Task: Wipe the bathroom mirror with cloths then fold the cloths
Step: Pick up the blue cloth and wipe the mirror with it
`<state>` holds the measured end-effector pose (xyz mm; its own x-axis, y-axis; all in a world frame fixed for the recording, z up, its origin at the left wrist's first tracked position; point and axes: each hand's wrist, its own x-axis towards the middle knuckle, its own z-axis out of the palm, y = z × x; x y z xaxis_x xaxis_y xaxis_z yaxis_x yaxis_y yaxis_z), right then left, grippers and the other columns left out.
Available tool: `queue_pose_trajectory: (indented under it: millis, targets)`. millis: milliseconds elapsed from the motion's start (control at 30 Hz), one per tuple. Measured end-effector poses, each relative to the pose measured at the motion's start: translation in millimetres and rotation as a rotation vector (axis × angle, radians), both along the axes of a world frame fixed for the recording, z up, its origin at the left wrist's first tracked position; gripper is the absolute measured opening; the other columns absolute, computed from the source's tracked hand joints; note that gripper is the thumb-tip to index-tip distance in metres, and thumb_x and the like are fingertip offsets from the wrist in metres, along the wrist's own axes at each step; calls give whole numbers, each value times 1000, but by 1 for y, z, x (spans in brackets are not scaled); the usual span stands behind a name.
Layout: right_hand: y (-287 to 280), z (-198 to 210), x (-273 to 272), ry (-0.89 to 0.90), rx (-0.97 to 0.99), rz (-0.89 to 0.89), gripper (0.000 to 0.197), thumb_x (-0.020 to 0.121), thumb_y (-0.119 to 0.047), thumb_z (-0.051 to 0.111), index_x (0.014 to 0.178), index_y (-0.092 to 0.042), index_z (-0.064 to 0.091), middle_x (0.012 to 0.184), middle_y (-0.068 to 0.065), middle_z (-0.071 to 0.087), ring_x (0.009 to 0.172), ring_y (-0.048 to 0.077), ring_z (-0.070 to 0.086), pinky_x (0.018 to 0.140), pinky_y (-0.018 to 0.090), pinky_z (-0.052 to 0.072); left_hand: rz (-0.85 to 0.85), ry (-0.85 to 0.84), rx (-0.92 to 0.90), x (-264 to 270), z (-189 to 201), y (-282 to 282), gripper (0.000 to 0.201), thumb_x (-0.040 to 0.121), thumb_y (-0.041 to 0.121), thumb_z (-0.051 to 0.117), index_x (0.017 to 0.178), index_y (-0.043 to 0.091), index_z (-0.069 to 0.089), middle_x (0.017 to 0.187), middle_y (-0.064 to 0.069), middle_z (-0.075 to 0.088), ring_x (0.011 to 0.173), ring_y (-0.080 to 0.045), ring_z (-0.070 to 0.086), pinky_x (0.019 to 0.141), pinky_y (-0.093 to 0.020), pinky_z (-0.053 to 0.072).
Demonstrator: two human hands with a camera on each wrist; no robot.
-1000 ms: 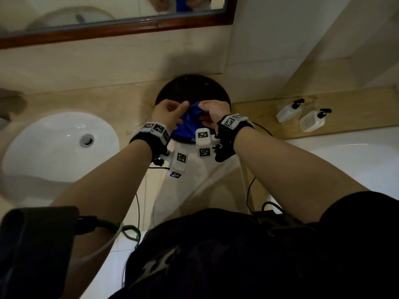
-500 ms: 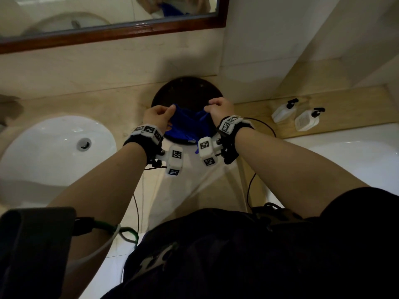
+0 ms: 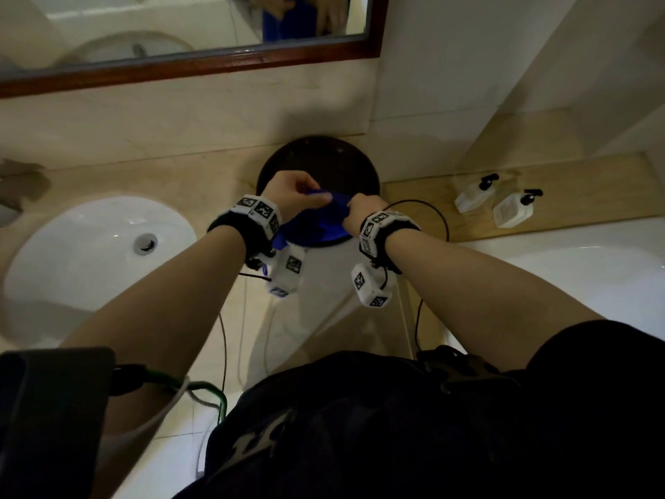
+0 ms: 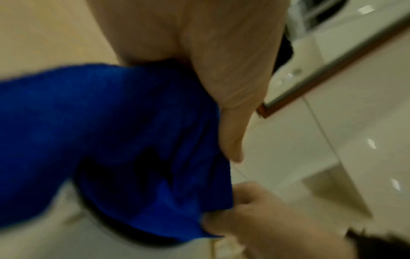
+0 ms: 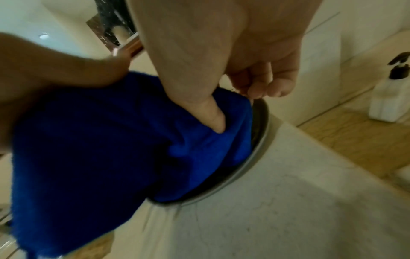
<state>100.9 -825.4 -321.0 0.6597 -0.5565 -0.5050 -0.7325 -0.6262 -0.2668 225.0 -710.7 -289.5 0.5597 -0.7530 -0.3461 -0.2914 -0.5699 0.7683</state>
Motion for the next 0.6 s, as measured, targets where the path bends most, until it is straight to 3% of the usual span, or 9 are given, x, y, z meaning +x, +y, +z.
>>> queue_pose_trajectory:
  millis: [67,133,200,300,367,467,533,600]
  targets:
    - [-7,-6,-4,0,-26,-22,22,92,-22,51,106,-10,63,101,14,63,80,27,59,66,32,51,-245,-195,252,13,4,6,31,73,23,80,99,19,65,93,-1,64,86,-19,60,73,-30,47]
    - [-13,-9,-5,-28,-55,-78,21,93,-24,50,97,-9,65,100,15,64,75,26,57,61,30,47,-397,-413,443,28,9,15,41,72,16,78,111,17,64,105,-4,64,95,-23,59,77,-31,46]
    - [-19,-5,-3,-74,-49,-133,23,94,-28,51,91,-8,63,90,13,63,68,25,55,59,28,43,-422,-564,534,42,17,24,38,77,16,74,113,15,64,112,-8,64,101,-27,59,79,-33,47]
    - [-22,1,5,-135,38,-195,28,95,-30,51,93,-5,63,82,11,60,64,25,54,60,29,42,-386,-712,634,60,39,32,26,87,29,66,110,15,68,105,-7,66,95,-27,60,76,-34,49]
    - [-20,2,14,-212,114,-278,33,97,-32,49,94,-3,63,85,14,65,70,29,62,61,31,47,-265,-761,659,69,52,35,26,90,35,62,102,14,69,96,-8,66,85,-27,61,67,-32,47]
    - [-17,3,29,-357,252,-438,35,93,-37,49,96,-4,61,98,19,69,88,34,68,79,43,57,7,-777,548,77,59,41,27,90,37,60,97,13,70,85,-9,66,75,-29,60,63,-35,49]
    - [-17,9,35,-412,308,-489,33,90,-43,50,91,-11,57,102,19,69,92,34,68,83,46,57,231,-667,387,77,62,44,25,90,32,60,100,11,68,90,-10,67,81,-30,62,69,-37,53]
    - [-20,22,38,-462,332,-524,43,90,-50,49,88,-7,56,95,19,71,86,35,69,80,49,57,478,-452,203,76,65,43,24,90,30,63,106,12,63,94,-7,65,77,-26,64,63,-34,54]
